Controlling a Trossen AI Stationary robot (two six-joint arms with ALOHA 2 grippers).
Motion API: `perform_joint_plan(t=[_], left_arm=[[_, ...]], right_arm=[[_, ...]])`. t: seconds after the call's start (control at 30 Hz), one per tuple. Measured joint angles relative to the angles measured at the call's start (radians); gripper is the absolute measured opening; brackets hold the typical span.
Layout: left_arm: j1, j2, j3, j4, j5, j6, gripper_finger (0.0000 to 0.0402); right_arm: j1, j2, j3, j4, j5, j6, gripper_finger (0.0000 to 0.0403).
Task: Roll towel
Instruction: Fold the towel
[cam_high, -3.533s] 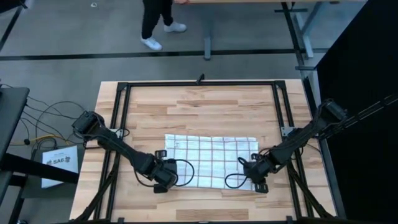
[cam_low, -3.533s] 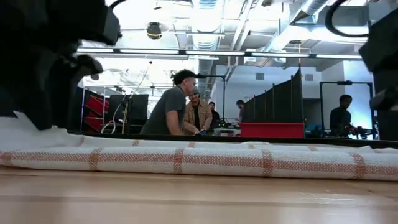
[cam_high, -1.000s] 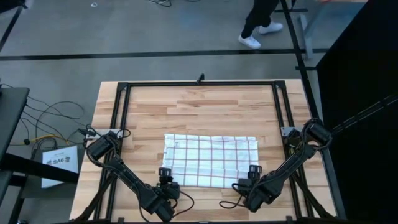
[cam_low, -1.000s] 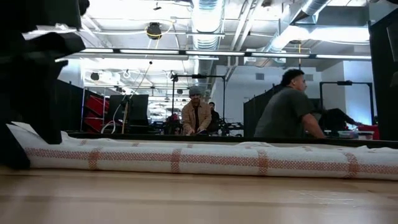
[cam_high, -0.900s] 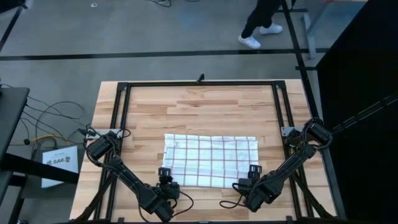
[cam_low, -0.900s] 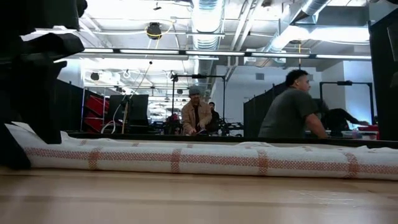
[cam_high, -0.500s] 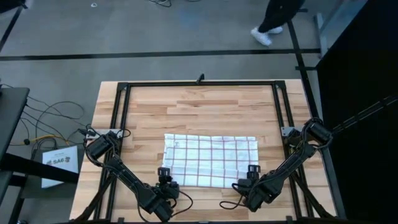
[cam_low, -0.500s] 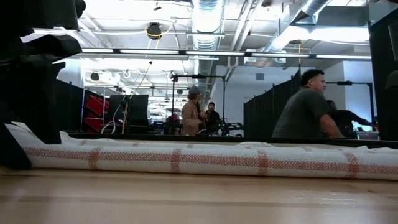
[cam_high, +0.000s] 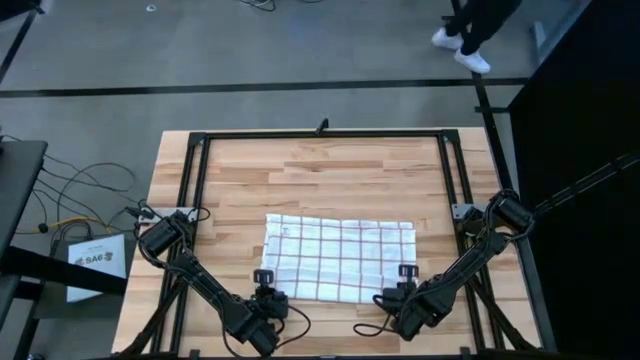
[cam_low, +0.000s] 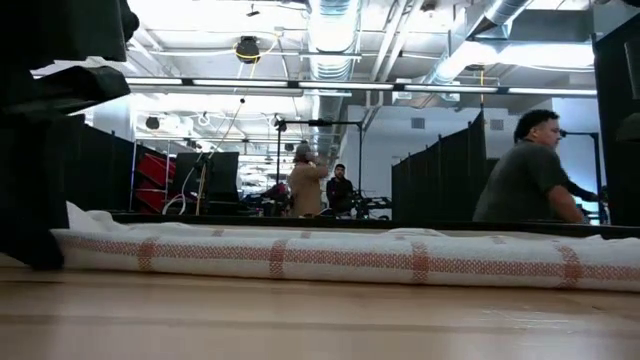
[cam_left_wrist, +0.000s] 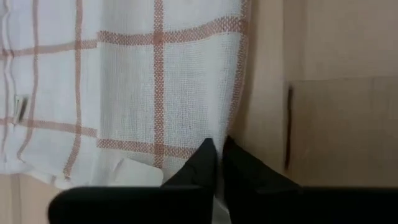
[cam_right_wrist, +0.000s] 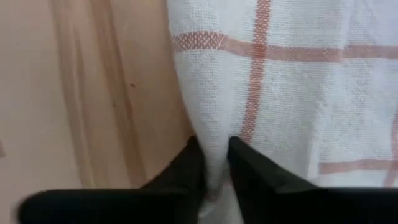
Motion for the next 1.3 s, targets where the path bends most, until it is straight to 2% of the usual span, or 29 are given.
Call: perform_joint_plan(t=[0.07, 0.2, 0.33, 0.43, 0.7, 0.83, 1.03, 1.3], left_arm=[[0.0, 0.0, 0.0, -0.002, 0.015, -0.019, 0.0002], [-0.006, -0.004, 0.002, 0.002, 0.061, -0.064, 0.0001], [-0.026, -0.004, 0.028, -0.006, 0.114, -0.116, 0.0], [-0.035, -0.003, 0.064, 0.007, 0.193, -0.136, 0.0], [-0.051, -0.011, 0.127, 0.015, 0.371, -0.162, 0.0], [-0.05, -0.068, 0.127, 0.008, 0.404, -0.161, 0.0], [0.007, -0.179, 0.127, -0.003, 0.454, -0.105, 0.0], [0.095, -0.216, 0.043, 0.032, 0.521, 0.035, 0.0]], right_arm=[[0.006, 0.0, 0.0, -0.003, 0.002, 0.016, 0.0011], [0.029, 0.0, -0.001, 0.012, -0.015, 0.062, 0.0004], [0.064, -0.006, -0.002, 0.09, -0.059, 0.135, 0.0002], [0.088, -0.015, -0.002, 0.172, -0.121, 0.18, 0.0002], [0.13, -0.031, -0.003, 0.351, -0.197, 0.273, 0.0001], [0.144, -0.031, -0.003, 0.42, -0.228, 0.306, 0.0], [0.158, -0.045, -0.002, 0.454, -0.259, 0.318, 0.0], [0.153, -0.122, -0.031, 0.399, -0.268, 0.315, 0.0]])
